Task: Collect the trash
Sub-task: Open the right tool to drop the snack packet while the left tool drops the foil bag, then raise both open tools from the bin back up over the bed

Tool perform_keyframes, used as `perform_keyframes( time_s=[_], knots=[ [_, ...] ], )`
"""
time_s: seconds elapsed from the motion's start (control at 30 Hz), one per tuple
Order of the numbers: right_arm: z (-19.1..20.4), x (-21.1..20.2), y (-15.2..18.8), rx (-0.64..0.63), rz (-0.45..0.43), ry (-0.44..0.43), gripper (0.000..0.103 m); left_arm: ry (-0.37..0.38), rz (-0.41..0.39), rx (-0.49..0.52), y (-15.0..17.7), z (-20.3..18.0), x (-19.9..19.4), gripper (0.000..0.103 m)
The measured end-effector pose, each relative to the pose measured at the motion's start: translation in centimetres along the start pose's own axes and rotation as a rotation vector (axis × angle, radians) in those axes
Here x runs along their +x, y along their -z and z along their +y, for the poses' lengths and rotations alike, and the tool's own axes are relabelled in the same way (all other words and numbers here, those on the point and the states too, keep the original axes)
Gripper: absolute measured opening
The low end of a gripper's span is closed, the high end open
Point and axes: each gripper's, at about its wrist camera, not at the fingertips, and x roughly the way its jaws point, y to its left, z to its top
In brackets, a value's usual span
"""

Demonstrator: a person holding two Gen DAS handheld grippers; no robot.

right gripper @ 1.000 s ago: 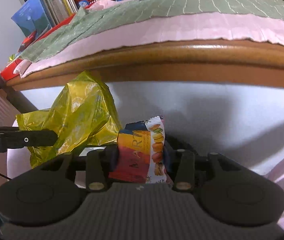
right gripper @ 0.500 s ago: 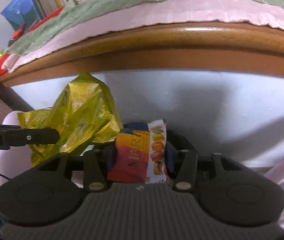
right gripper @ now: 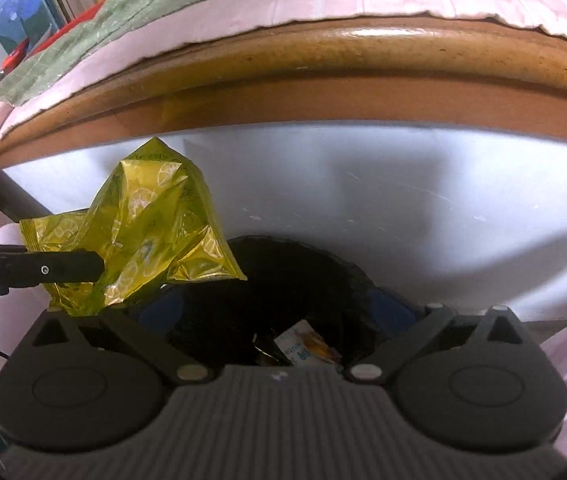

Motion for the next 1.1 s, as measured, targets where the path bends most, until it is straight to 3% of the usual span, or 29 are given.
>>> perform_keyframes(
  time_s=[0.23,0.3,0.43,0.6,0.8,1.1],
  knots=[
    [-0.5,0.1,0.4,0.027,0.016,0.019,0.103,-0.006,0.021,-0.005,-0.2,0.2,1.0,0.031],
    [-0.5,0.3,0.3,0.031,0.019,0.027,0.103,-0.017,0.021,0.008,-0.2,0.0,1.2,0.042],
    [-1.0,0.0,0.5,0.038,0.019,0.032,0.103,-0.027,0.018,0.014,-0.3,-0.1,1.6,0.084],
    [-0.2,0.3,0.7,0.034,0.017,0.028,0.103,-0.053,0.023,-0.005,-0.2,0.3,1.9,0.101],
    [-0.3,0.2,0.9,0.03,0.021,0.025,0.103,-0.095,0.045,-0.009,0.1,0.6,2.3,0.103],
    [-0.2,0.1,1.1,0.027,0.017,0.014,0.103,-0.082,0.065,0.029,0.3,0.1,2.5,0.103]
  ],
)
